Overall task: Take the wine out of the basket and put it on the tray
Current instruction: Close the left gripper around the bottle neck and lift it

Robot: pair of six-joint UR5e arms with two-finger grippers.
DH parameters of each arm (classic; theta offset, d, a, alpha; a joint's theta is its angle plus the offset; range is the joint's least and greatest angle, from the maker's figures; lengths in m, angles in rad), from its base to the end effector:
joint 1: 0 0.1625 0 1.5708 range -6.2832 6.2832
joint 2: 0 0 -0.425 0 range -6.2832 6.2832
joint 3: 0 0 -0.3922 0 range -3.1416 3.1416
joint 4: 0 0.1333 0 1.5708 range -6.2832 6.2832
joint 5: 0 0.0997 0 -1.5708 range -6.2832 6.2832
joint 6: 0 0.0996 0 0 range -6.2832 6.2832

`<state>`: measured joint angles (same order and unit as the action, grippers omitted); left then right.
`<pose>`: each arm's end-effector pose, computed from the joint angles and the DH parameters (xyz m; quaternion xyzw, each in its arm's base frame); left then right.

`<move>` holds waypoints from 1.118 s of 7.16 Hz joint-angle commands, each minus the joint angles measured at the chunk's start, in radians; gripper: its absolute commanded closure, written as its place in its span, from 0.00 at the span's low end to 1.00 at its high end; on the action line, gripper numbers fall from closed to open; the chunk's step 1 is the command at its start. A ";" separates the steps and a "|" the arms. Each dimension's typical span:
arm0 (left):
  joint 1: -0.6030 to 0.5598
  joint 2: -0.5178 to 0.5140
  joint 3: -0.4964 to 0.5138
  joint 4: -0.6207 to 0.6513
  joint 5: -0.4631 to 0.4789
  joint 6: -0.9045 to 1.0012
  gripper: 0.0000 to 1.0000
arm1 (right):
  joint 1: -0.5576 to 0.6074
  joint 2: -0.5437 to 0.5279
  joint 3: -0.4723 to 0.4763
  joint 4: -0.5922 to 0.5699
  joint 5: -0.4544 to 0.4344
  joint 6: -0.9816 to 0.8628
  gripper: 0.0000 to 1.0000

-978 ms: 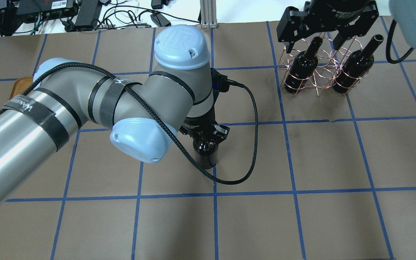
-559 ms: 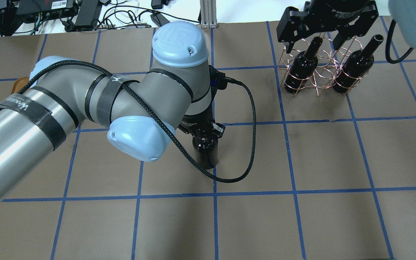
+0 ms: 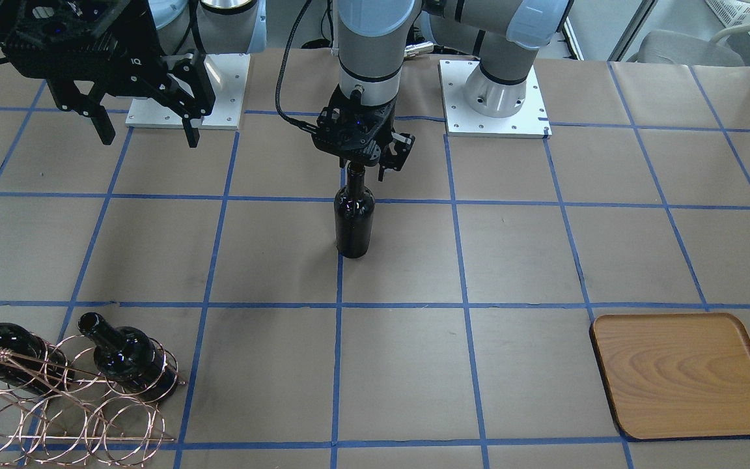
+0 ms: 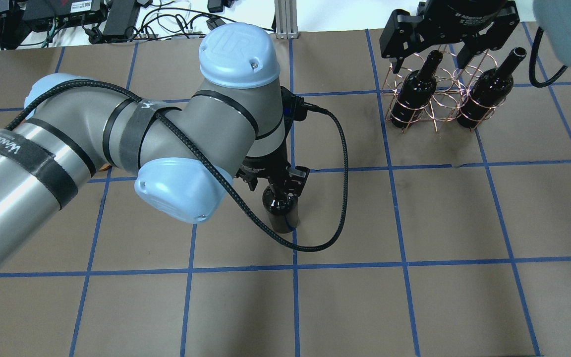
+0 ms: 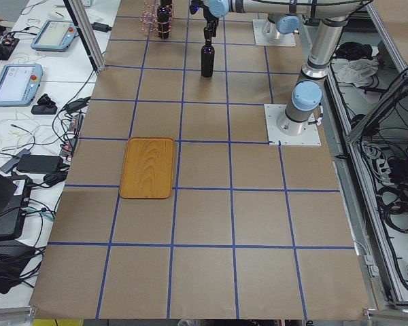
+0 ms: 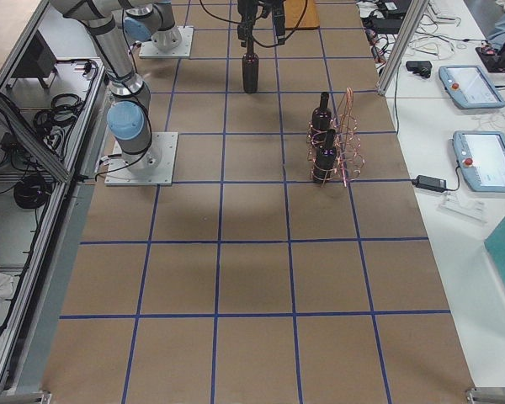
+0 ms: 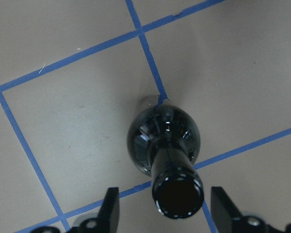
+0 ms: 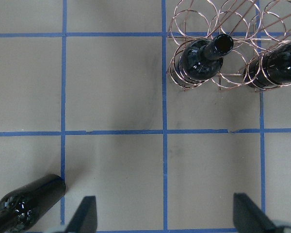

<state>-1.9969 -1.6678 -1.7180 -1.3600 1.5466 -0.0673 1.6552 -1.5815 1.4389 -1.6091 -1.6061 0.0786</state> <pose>-0.3377 -0.4156 0.3878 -0.1782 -0.9838 -0.0192 0.0076 0.1714 -0.4869 0.5632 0.0013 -0.9958 0.0914 0.0102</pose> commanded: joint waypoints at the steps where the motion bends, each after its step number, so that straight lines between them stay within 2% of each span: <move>1: 0.003 -0.026 0.003 0.054 -0.003 0.000 0.00 | 0.000 -0.002 0.000 0.000 0.000 0.000 0.00; 2: 0.003 -0.038 0.002 0.086 -0.003 0.000 0.02 | 0.000 -0.002 0.000 0.000 0.000 0.000 0.00; 3: 0.003 -0.038 0.002 0.085 0.000 -0.003 0.10 | 0.000 -0.002 0.000 0.000 0.000 0.001 0.00; 4: 0.003 -0.036 0.000 0.072 0.001 -0.002 0.27 | 0.000 -0.003 0.000 0.002 -0.002 0.001 0.00; 5: 0.003 -0.032 0.000 0.056 0.001 -0.003 0.68 | 0.000 -0.003 0.002 0.002 -0.002 0.000 0.00; 6: 0.003 -0.032 0.000 0.055 0.000 0.006 1.00 | 0.000 -0.003 0.000 0.002 -0.002 0.001 0.00; 8: 0.007 -0.029 0.005 0.056 0.001 0.004 1.00 | 0.000 -0.003 0.000 0.003 -0.002 0.000 0.00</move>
<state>-1.9917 -1.6990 -1.7157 -1.3041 1.5467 -0.0627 1.6552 -1.5845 1.4391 -1.6072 -1.6076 0.0787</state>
